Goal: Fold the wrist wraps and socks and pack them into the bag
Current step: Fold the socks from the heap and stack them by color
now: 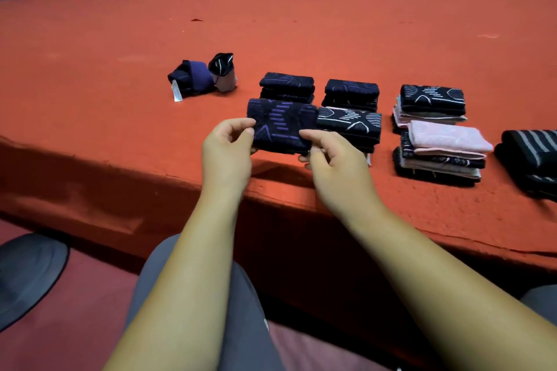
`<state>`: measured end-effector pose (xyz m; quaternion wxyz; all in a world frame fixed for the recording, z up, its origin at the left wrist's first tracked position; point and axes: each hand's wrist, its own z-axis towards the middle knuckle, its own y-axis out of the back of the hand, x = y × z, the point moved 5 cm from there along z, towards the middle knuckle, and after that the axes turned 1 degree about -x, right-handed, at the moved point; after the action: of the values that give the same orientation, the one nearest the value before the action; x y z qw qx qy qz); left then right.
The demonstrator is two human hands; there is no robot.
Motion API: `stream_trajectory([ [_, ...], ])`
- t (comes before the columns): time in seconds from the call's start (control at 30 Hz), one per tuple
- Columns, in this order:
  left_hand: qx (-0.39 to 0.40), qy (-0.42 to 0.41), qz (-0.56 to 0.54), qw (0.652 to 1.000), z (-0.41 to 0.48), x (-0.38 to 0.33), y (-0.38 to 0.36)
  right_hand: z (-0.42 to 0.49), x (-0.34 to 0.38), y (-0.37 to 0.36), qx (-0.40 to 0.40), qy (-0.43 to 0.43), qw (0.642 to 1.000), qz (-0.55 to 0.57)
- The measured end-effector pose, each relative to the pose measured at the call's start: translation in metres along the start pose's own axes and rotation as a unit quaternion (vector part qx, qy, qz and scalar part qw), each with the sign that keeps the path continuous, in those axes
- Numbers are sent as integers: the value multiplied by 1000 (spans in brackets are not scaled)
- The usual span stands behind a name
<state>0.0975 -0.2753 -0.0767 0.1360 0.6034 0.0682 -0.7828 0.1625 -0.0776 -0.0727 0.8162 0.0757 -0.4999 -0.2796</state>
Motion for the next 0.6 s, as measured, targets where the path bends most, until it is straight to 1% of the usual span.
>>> stream_trajectory([
  [0.07,1,0,16,1000,15,5,3,11,5,-16,25,10,999,-20],
  [0.17,13,-8,50,999,29,10,-2,24,6,-37,56,21,995,-81],
  [0.33,25,-19,143,989,48,30,-16,37,-9,-66,126,5,977,-173],
  [0.4,35,-16,190,981,47,34,-22,36,-17,-75,140,-11,969,-203],
  [0.5,64,-22,226,972,45,42,-33,36,-31,-82,153,-48,957,-243],
  [0.6,86,-14,269,959,45,49,-38,36,-36,-84,156,-69,953,-251],
])
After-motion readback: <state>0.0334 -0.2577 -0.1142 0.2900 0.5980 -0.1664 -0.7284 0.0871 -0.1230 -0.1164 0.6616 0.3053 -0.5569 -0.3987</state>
